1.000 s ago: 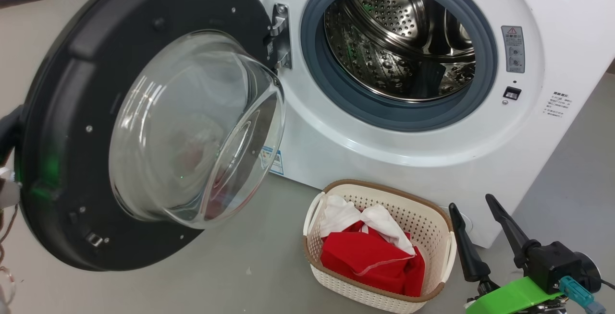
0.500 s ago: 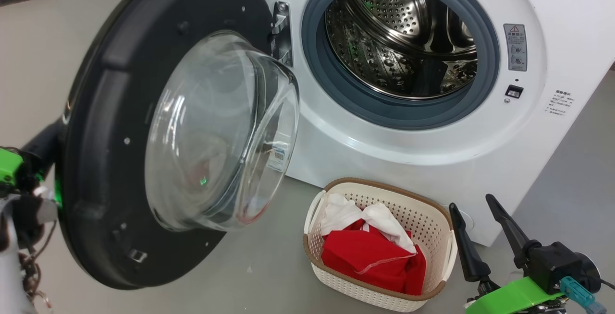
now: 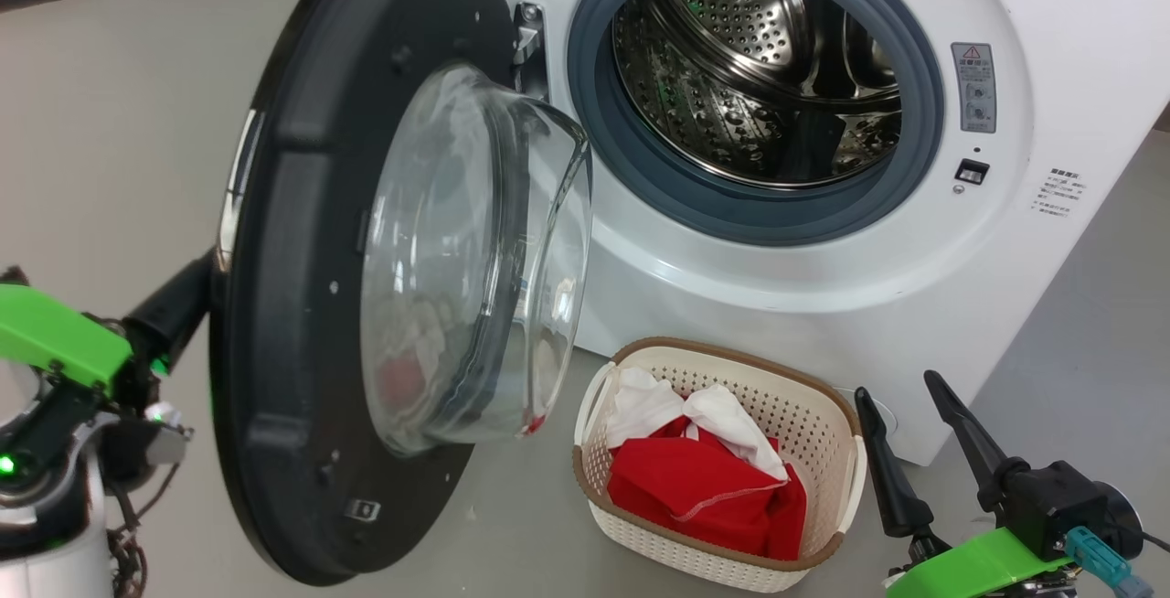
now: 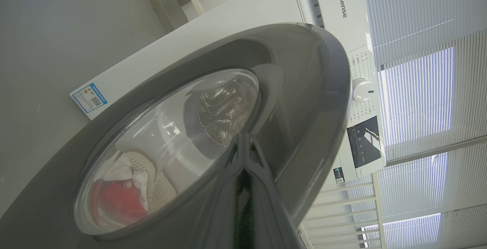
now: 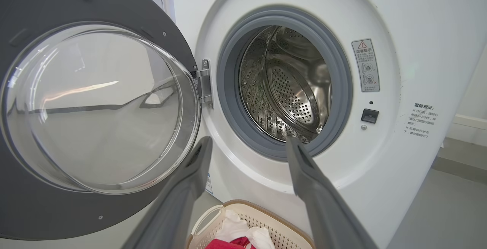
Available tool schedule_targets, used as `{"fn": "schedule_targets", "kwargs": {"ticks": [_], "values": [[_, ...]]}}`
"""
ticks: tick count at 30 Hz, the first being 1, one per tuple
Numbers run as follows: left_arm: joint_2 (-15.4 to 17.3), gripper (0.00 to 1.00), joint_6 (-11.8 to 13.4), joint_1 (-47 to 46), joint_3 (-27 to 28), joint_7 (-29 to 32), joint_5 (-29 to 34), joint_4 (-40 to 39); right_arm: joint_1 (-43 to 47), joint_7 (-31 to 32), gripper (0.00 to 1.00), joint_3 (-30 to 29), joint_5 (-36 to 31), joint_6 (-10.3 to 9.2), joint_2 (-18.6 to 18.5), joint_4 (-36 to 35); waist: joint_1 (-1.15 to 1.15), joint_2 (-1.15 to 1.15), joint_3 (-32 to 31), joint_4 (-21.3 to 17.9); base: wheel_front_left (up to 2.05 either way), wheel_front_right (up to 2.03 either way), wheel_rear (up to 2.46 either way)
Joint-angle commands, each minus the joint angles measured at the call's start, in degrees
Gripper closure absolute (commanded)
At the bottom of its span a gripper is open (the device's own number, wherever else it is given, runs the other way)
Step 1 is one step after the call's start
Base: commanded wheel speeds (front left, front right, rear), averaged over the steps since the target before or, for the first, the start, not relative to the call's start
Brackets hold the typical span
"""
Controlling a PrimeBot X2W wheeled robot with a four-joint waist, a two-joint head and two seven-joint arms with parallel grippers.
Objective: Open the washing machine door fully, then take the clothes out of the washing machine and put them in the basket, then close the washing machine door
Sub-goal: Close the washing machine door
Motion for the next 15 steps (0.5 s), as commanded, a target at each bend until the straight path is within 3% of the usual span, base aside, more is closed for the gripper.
{"fn": "schedule_targets", "kwargs": {"ticks": [1,15], "values": [[0.6,1.0,0.4,0.3,0.4,1.0,-0.9,-3.1,-1.3,-0.7,0.0,1.3,0.5,0.35,-0.7,-1.2,0.0,0.0,0.0,-0.2,0.0,0.0,0.0],[-2.4,1.0,2.9,5.8,-2.3,1.0,-5.9,-10.6,-2.0,-1.3,0.0,1.4,0.9,0.35,-0.7,-0.4,0.0,0.0,0.6,-4.3,0.0,0.0,0.0]]}}
